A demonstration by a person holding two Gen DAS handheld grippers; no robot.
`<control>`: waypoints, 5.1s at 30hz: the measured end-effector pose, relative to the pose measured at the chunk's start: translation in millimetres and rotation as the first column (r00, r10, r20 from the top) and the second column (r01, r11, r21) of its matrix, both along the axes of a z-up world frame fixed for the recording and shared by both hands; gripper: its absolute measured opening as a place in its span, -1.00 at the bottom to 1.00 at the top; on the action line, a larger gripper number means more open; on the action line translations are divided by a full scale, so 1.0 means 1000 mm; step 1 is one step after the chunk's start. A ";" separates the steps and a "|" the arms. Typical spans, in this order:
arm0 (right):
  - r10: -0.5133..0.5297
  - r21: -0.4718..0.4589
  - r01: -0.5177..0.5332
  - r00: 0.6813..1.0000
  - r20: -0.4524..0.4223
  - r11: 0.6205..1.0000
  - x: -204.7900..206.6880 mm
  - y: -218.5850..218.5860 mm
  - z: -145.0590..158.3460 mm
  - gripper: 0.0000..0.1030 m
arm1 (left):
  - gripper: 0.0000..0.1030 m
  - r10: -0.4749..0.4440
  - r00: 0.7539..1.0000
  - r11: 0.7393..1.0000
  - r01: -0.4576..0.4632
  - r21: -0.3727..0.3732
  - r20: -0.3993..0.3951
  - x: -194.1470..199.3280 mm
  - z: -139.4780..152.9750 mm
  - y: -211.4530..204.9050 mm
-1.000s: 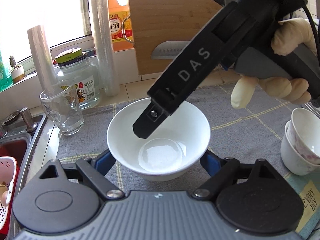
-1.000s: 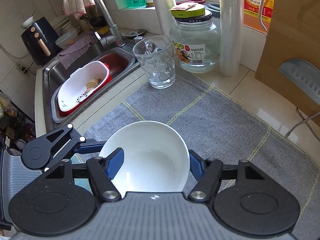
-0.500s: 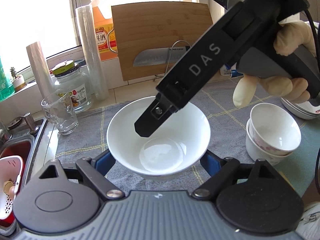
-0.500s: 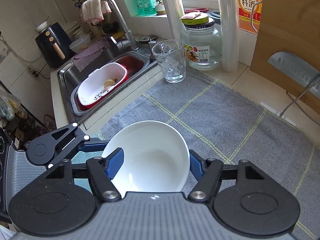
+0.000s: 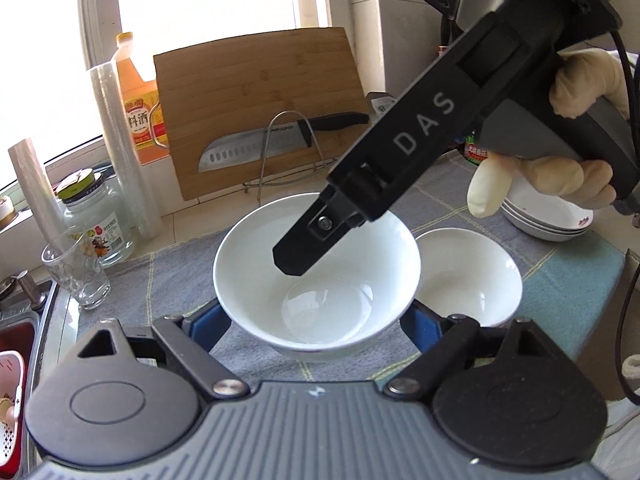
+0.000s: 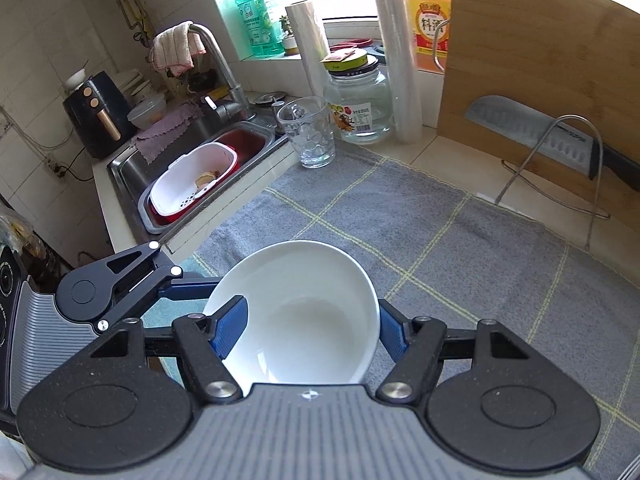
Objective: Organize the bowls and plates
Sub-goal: 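Lift the pink-patterned bowl with the right tool and carry it toward the bowl stack, then lower the bowl onto the bowl stack and open the right tool, then grasp the three-bowl stack from opposite sides with the left tool while the right tool grips it too, then carry the bowl stack with both tools over the flower-print plate stack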
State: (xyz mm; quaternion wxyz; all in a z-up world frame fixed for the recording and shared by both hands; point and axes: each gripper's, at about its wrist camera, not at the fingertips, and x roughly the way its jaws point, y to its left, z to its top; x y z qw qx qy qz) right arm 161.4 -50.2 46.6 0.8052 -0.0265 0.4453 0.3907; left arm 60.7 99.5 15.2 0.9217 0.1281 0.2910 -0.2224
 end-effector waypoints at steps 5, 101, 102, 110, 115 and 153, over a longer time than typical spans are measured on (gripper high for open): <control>-0.063 -0.003 0.064 0.998 0.021 0.998 -0.010 -0.029 0.006 0.44 | 0.75 -0.063 0.998 0.998 0.064 -0.005 0.013 -0.001 0.004 -0.022; -0.130 -0.375 0.215 0.962 0.239 0.902 -0.117 -0.102 -0.067 1.00 | 0.99 -0.338 0.938 0.941 0.339 -0.002 -0.080 0.010 -0.063 -0.052; -0.120 -0.376 0.203 0.965 0.234 0.904 -0.116 -0.102 -0.071 1.00 | 0.99 -0.333 0.938 0.942 0.336 0.015 -0.094 0.011 -0.066 -0.055; -0.023 -0.323 0.083 0.983 0.185 0.943 -0.089 -0.111 -0.103 1.00 | 0.97 -0.267 0.945 0.958 0.282 0.057 -0.189 0.020 -0.079 -0.069; 0.065 -0.273 -0.017 0.983 0.171 0.962 -0.073 -0.116 -0.111 1.00 | 0.96 -0.226 0.954 0.963 0.250 0.106 -0.195 0.019 -0.078 -0.082; 0.273 -0.313 -0.241 0.960 0.061 0.919 -0.045 -0.088 -0.100 0.77 | 0.68 -0.734 0.634 0.652 0.758 0.008 -0.242 0.079 -0.089 -0.076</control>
